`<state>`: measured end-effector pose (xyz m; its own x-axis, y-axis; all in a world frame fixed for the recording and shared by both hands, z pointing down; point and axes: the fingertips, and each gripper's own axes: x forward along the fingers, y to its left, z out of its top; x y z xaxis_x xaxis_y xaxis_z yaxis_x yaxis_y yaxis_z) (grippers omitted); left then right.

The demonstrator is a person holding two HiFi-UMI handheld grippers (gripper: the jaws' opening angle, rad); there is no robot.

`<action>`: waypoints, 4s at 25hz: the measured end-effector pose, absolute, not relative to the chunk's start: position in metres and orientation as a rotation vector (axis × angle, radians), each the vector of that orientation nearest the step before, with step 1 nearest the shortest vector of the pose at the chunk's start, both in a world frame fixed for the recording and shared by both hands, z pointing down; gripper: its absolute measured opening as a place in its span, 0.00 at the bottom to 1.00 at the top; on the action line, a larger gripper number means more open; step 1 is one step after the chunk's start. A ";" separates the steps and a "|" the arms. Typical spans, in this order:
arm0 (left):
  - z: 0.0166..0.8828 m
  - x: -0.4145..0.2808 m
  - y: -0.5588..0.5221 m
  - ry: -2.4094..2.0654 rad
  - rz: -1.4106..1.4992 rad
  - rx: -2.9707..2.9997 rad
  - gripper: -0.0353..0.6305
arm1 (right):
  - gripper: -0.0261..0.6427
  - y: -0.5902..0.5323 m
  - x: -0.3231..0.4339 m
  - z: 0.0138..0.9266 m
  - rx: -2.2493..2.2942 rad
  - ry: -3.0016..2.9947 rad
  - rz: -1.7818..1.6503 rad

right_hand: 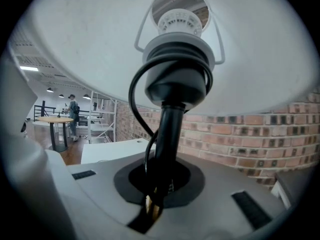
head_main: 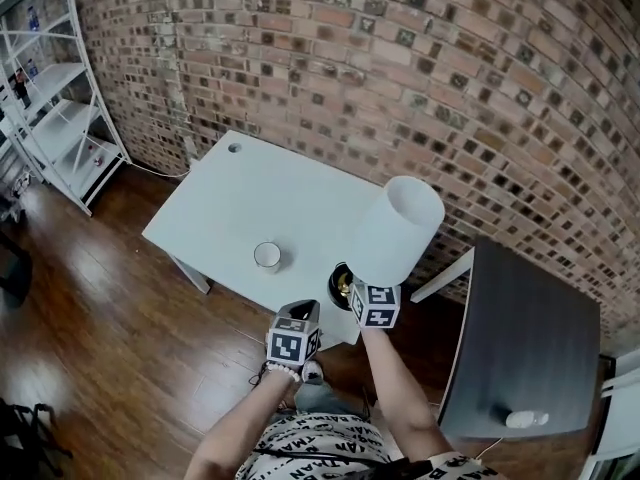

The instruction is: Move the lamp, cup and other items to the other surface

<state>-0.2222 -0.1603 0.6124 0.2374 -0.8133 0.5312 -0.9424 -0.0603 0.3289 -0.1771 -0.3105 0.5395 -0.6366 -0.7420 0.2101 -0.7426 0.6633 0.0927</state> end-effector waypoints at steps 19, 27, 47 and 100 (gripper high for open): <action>0.667 -0.295 -0.224 -1.814 0.204 1.672 0.06 | 0.06 -0.379 -0.329 0.622 0.763 -2.764 -0.066; 0.671 -0.307 -0.230 -1.848 0.184 1.624 0.06 | 0.06 -0.382 -0.338 0.639 0.706 -2.785 -0.085; 0.667 -0.313 -0.210 -1.845 0.190 1.595 0.06 | 0.50 -0.362 -0.298 0.660 0.770 -2.697 0.160; 0.607 0.298 -0.099 -0.557 0.541 2.581 0.06 | 0.72 -0.061 0.461 0.616 2.358 -1.678 0.833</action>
